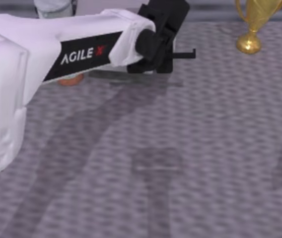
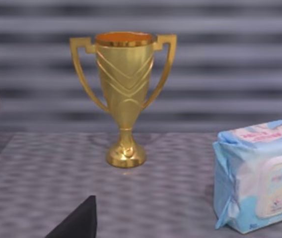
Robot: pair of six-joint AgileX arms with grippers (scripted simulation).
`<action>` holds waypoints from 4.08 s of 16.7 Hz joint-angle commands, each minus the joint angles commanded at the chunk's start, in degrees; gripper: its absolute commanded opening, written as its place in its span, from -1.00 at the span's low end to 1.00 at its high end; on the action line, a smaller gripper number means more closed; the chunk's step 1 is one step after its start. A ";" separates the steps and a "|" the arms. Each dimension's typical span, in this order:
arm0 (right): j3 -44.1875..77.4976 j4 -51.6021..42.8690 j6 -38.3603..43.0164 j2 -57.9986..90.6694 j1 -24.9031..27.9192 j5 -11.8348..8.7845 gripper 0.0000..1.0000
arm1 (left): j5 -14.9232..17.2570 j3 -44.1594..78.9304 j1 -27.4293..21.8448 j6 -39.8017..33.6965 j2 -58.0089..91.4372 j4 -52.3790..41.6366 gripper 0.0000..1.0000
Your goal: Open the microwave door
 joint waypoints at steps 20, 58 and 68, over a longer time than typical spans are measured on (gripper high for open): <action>0.00 0.00 0.00 0.00 0.00 0.00 1.00 | 0.00 0.00 0.00 0.00 0.00 0.00 -1.00; 0.00 0.00 0.00 0.00 0.00 0.00 1.00 | 3.12 -6.05 0.17 3.99 -3.37 3.70 -1.00; 0.00 0.00 0.00 0.00 0.00 0.00 1.00 | 4.39 -8.89 0.84 6.15 -5.26 5.52 -1.00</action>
